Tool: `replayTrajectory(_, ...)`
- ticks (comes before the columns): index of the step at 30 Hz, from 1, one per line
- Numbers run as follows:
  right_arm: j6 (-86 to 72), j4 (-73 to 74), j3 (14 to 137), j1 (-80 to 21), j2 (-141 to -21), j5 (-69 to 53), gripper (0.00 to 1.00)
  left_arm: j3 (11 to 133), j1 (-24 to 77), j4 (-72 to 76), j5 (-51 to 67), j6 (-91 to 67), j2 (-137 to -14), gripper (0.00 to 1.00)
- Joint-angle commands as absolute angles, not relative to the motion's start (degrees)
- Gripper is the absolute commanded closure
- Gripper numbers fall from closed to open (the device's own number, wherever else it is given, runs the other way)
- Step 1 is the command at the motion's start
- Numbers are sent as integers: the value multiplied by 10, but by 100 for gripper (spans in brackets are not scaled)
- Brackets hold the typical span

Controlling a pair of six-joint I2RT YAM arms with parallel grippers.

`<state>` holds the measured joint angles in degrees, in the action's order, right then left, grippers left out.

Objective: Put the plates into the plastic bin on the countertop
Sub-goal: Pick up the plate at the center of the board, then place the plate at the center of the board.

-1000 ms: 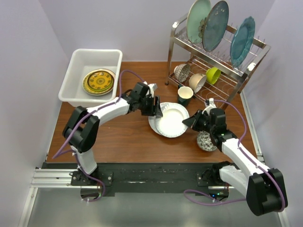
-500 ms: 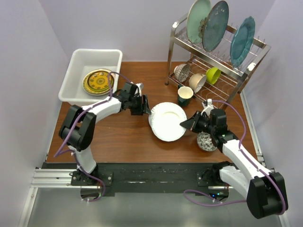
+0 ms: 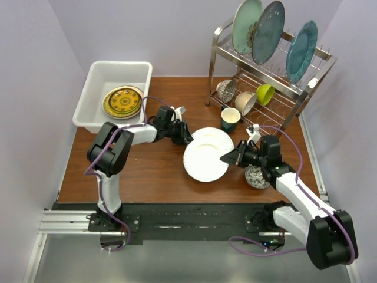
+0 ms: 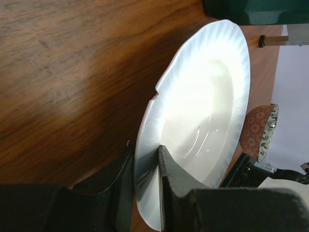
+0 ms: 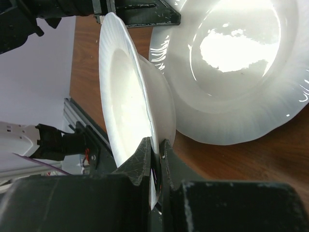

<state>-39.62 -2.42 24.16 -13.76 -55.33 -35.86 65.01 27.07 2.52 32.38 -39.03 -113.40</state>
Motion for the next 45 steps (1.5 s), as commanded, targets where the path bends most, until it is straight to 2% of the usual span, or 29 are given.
replayTrajectory(1,-402,-85,249,-138,-554,-400,100,648,275,77,364,-392,-1146,97)
replayTrajectory(2,-401,-87,247,-137,-556,-401,100,648,275,75,364,-391,-1145,100)
replayTrajectory(16,-372,-102,244,-137,-580,-439,100,696,249,-64,230,-334,-1050,100)
replayTrajectory(25,-360,-142,252,-138,-671,-480,100,708,200,-112,199,-308,-998,100)
replayTrajectory(35,-326,-99,283,-138,-765,-447,100,725,132,-133,236,-309,-940,100)
replayTrajectory(45,-266,-7,320,-138,-795,-384,100,788,105,-185,254,-308,-899,100)
